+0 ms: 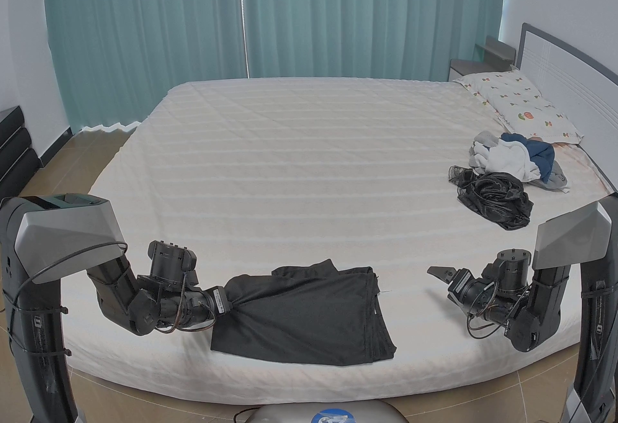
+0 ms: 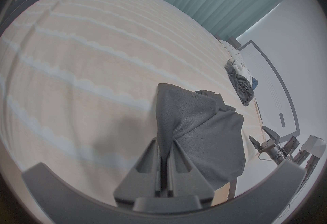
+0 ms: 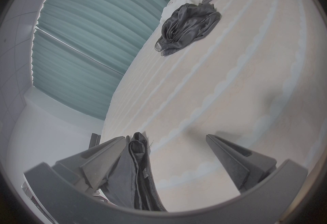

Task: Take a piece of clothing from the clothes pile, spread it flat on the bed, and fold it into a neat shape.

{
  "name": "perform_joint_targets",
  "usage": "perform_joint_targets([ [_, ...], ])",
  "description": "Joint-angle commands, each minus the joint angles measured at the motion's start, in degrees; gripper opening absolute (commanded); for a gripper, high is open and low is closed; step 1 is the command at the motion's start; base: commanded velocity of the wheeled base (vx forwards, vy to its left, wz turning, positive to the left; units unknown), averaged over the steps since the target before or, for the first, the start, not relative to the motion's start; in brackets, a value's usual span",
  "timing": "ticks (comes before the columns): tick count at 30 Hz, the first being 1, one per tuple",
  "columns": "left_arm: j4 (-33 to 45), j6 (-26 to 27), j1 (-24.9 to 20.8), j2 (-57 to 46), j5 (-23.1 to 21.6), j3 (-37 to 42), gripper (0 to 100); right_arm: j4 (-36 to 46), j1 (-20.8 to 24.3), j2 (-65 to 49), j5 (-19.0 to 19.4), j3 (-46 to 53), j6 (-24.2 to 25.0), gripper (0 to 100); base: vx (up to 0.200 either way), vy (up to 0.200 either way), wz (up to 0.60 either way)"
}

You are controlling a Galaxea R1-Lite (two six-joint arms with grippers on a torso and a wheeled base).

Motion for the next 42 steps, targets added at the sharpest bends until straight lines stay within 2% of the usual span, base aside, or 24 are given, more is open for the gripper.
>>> perform_joint_targets([
  [1, 0.04, 0.0, -0.33, 0.34, 0.1, 0.15, 0, 0.03, 0.12, 0.0, 0.03, -0.01, 0.0, 100, 0.0, 0.0, 0.0],
  [5, -0.13, 0.0, -0.59, 0.16, 0.45, 1.03, 0, 0.03, 0.21, 0.0, 0.03, 0.08, 0.0, 100, 0.0, 0.0, 0.0],
  [6, -0.13, 0.0, -0.59, 0.16, 0.45, 1.03, 100, 0.03, 0.21, 0.0, 0.03, 0.08, 0.0, 100, 0.0, 0.0, 0.0],
  [16, -2.68, -0.71, -0.77, 0.08, 2.82, -0.02, 100, -2.35, 0.73, 0.44, 0.03, 0.96, -0.09, 100, 0.0, 0.0, 0.0],
  [19, -3.65, -2.82, -0.77, 0.25, 3.44, -1.34, 100, -2.35, 0.82, 0.44, 0.03, 1.13, -0.09, 100, 0.0, 0.0, 0.0],
  [20, -4.35, -6.51, -0.77, 0.34, 3.79, -4.06, 100, -2.43, 1.44, 0.44, 0.03, 1.4, 0.0, 100, 0.0, 0.0, 0.0],
  [22, -4.26, -7.47, -0.77, 1.22, 3.7, -6.09, 100, -2.43, 1.7, 0.53, 0.03, 1.75, -0.09, 100, 0.0, 0.0, 0.0],
  [31, -3.74, -6.95, -0.77, 4.82, 3.0, -10.66, 100, -2.52, 2.32, 0.7, 0.03, 2.1, 0.0, 100, 0.0, 0.0, 0.0],
  [34, -3.91, -2.55, -1.03, 6.76, 2.91, -11.62, 100, -2.52, 2.32, 0.79, 0.12, 2.1, 0.08, 100, 0.0, 0.0, 0.0],
  [41, -4.0, -1.41, -2.17, 8.95, 2.91, -14.61, 100, -2.78, 2.76, 1.5, 0.03, 2.36, 0.08, 100, 0.0, 0.0, 0.0],
  [42, -4.09, -1.41, -2.26, 9.13, 2.91, -14.7, 0, -2.87, 2.76, 1.41, 0.03, 2.36, 0.08, 100, 0.0, 0.0, 0.0],
])
